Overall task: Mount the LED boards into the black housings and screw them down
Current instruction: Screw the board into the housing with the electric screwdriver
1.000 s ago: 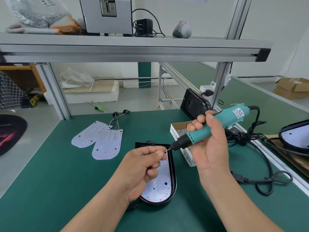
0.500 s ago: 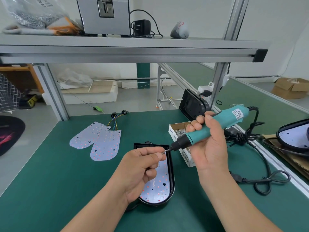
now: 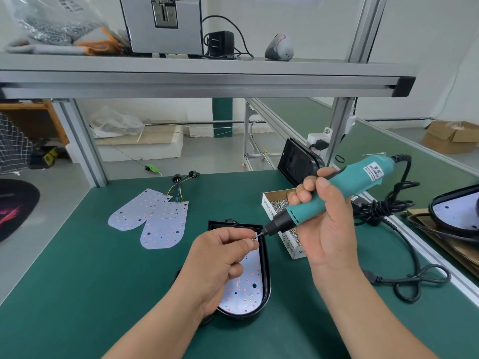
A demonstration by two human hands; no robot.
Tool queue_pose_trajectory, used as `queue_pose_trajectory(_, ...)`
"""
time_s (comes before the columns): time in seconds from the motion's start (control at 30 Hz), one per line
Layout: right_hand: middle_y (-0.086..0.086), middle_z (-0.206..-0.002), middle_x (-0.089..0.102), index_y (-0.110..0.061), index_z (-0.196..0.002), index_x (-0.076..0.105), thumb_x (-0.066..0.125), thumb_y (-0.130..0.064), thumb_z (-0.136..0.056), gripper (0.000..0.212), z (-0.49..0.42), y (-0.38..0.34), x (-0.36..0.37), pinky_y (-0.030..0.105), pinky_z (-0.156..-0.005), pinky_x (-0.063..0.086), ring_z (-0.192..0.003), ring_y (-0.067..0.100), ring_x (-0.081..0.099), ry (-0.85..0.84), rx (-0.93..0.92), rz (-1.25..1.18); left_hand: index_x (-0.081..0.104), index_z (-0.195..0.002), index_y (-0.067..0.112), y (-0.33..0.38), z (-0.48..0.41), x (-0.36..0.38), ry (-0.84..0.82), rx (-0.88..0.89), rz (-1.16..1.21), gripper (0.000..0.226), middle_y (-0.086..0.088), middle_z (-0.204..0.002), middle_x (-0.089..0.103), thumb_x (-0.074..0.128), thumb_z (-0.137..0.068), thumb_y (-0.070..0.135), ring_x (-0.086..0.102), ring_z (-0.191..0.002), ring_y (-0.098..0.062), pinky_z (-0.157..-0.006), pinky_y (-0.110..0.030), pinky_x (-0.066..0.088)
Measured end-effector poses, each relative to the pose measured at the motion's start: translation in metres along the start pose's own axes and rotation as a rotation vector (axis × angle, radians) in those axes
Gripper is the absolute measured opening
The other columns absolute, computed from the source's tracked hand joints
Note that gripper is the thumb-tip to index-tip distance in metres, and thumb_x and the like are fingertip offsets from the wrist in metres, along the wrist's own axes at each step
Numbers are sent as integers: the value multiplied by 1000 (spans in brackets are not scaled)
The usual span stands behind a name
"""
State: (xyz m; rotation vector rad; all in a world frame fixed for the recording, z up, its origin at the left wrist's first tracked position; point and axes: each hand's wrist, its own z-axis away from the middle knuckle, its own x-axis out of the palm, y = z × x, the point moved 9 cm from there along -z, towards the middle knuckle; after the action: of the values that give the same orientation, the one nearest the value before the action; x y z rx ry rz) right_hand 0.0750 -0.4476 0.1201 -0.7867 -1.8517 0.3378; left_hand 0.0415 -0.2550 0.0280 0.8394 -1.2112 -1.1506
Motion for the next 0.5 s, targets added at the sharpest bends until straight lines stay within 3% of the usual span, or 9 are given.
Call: queue_pose_trajectory(0.5, 3, -87, 58, -17, -103, 60, 65, -12, -101, 7, -2, 16, -26, 30, -70, 52, -69, 14, 54, 179, 63, -101, 83, -95, 15, 10, 4, 2, 14, 66, -41, 17, -6, -82, 69, 77, -90, 1, 32, -55, -14, -49, -21, 30)
